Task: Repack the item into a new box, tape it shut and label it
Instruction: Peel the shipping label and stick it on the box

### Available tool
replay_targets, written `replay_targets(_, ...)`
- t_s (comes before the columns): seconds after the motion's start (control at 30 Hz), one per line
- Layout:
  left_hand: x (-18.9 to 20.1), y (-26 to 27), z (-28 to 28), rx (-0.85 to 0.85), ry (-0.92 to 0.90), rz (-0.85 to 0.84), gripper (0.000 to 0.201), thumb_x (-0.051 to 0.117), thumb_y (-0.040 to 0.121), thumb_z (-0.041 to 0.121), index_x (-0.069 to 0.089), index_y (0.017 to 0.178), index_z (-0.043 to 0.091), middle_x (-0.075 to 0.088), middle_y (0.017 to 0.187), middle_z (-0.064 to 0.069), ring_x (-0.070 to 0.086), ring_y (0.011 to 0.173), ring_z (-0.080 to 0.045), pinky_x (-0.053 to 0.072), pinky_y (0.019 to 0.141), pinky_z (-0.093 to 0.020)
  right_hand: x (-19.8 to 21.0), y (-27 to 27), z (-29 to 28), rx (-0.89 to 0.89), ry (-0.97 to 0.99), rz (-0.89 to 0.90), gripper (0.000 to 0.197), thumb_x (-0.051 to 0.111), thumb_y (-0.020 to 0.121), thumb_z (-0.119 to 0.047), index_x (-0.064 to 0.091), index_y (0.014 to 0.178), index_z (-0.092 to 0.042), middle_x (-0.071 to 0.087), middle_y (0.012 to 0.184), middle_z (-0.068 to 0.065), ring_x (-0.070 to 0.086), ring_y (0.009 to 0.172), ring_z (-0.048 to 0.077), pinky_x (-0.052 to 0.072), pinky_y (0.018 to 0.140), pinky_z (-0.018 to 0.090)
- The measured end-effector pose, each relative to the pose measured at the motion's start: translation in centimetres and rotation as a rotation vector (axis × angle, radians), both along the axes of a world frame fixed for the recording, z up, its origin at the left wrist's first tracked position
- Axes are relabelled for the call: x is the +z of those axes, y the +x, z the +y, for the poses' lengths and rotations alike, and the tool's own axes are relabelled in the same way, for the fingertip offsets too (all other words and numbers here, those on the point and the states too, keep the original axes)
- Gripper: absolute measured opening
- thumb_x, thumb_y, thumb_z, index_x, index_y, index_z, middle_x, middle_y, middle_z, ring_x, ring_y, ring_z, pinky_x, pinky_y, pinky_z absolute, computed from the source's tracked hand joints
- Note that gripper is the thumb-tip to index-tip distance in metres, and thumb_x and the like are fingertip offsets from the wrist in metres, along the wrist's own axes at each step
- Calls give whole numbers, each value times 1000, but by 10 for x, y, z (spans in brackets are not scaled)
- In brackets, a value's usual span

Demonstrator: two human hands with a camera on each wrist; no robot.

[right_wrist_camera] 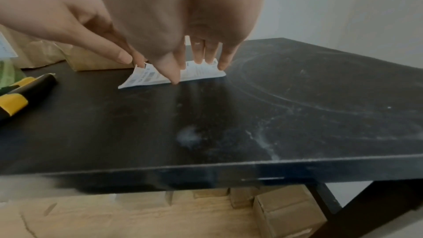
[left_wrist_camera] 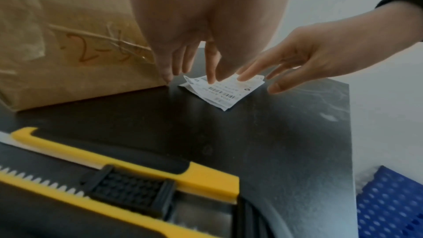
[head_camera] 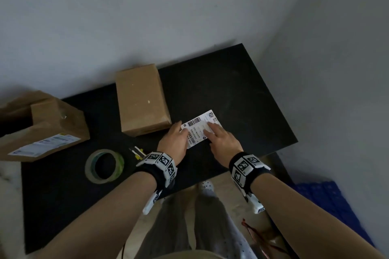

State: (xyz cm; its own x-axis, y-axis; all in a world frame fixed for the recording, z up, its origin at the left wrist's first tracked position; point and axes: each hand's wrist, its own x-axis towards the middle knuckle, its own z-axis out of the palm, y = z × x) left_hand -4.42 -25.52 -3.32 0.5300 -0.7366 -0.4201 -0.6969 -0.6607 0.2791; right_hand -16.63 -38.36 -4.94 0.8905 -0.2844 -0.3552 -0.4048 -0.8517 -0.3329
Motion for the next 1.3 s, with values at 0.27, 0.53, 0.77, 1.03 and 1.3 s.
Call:
replay_targets(0.27, -4, -7, -17, 85, 22, -23, 47, 55, 90, 13, 37, 133, 16, 27, 149, -10, 29, 136, -22, 41, 101, -35, -5, -20, -11, 48, 32, -45, 49, 46, 95, -16, 36, 143, -21, 20, 155, 1, 21, 142, 19, 18, 114, 33)
replay_targets(0.53, -4, -6, -35, 210, 64, 93, 60, 69, 74, 6, 42, 127, 17, 45, 124, -5, 42, 118, -23, 43, 94, -36, -8, -31, -13, 52, -10, -109, 42, 74, 74, -11, 65, 114, -13, 56, 130, 14, 58, 115, 32, 48, 93, 45)
replay_targets(0.77, -3, -3, -33, 267, 54, 155, 24, 61, 84, 11, 58, 108, 17, 55, 114, -4, 53, 105, -19, 47, 83, -32, -2, -26, -17, 84, -25, -119, 34, 62, 87, -18, 61, 121, -15, 46, 140, 11, 45, 128, 29, 35, 106, 43)
replay_targets(1.03, 36, -7, -25, 291, -209, 238, 18, 60, 88, 16, 66, 104, 19, 68, 100, 2, 63, 92, -12, 53, 81, -29, 36, 12, -20, -42, 84, -449, 38, 68, 80, -7, 61, 117, -10, 61, 118, 8, 59, 109, 24, 45, 97, 40)
replay_targets(1.3, 96, 19, -7, 593, -509, 338, 29, 68, 83, 12, 59, 110, 18, 66, 99, 2, 63, 82, -6, 53, 66, -20, 92, 43, -18, -435, 569, -505, 11, 64, 87, -13, 66, 94, -22, 65, 88, -12, 61, 85, -1, 48, 74, 15)
